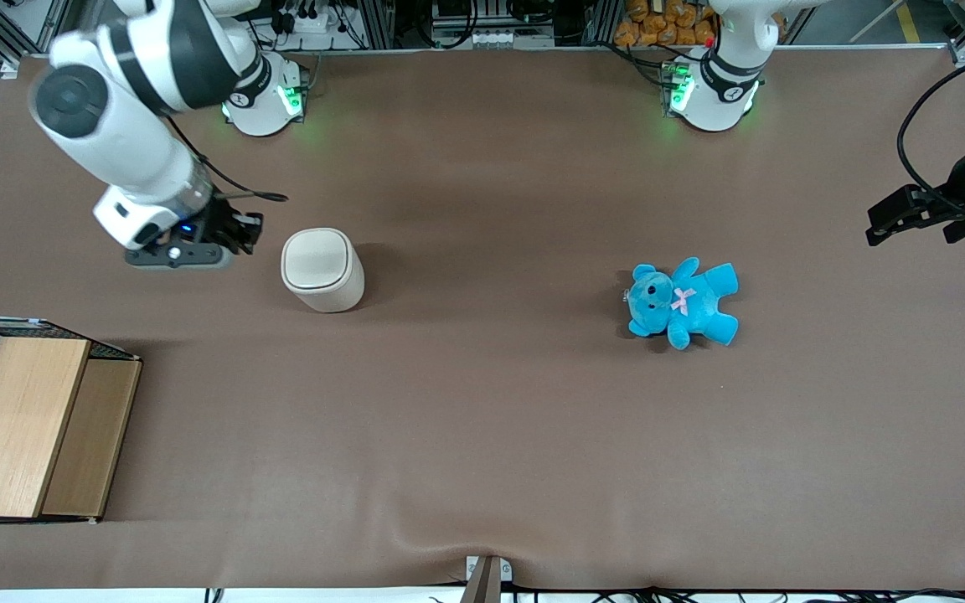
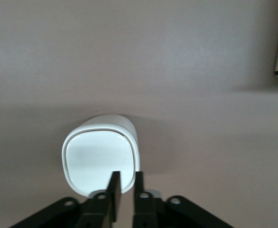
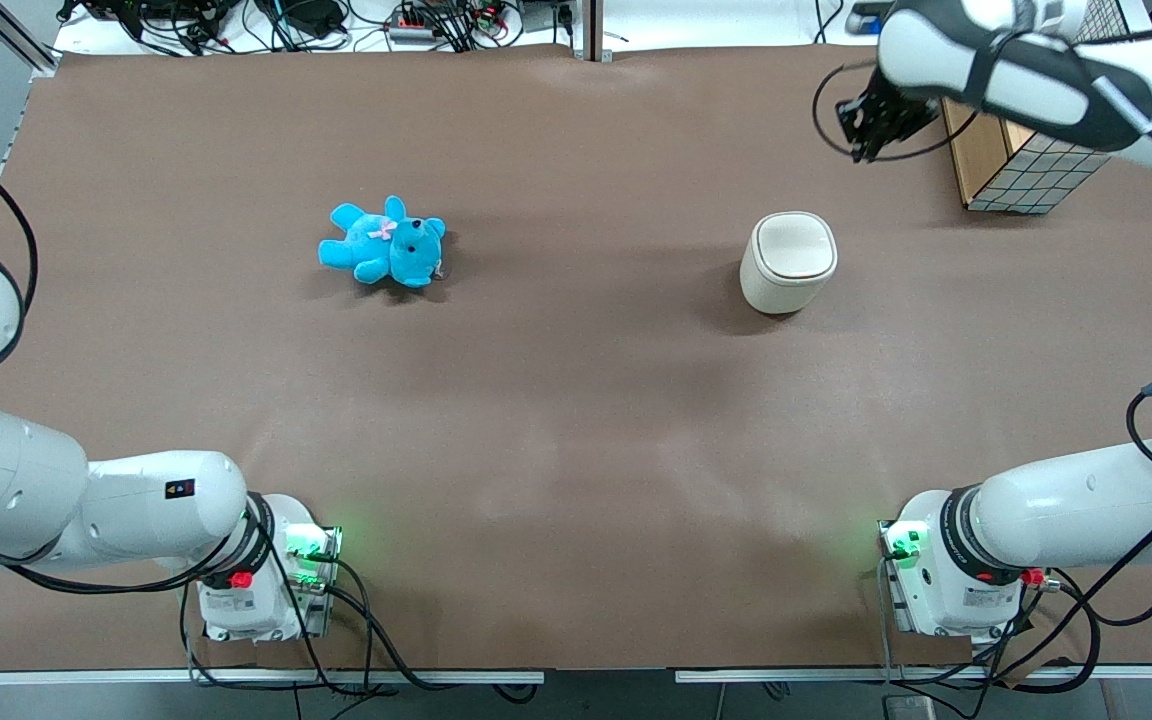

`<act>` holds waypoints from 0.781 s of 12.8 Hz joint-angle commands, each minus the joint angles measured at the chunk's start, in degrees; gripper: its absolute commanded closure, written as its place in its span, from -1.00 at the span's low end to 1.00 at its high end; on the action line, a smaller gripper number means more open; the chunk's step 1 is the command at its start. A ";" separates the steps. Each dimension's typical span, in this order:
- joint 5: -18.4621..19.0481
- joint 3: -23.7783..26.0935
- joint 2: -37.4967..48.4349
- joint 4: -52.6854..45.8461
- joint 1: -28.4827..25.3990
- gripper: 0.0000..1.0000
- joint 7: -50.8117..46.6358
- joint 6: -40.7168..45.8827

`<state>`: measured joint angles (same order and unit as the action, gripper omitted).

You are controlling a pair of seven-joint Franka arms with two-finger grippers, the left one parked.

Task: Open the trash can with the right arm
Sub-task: 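Move the right gripper down beside the white trash can's lid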

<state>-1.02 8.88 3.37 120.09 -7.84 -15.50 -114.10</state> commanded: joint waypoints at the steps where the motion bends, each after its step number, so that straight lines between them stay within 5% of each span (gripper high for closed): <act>1: 0.06 0.08 0.15 6.36 0.11 1.00 -0.94 -7.25; 10: 0.06 0.17 -4.24 11.56 -0.59 1.00 -1.20 -14.39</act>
<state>-1.02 8.88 -1.85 129.99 -7.96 -15.53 -127.35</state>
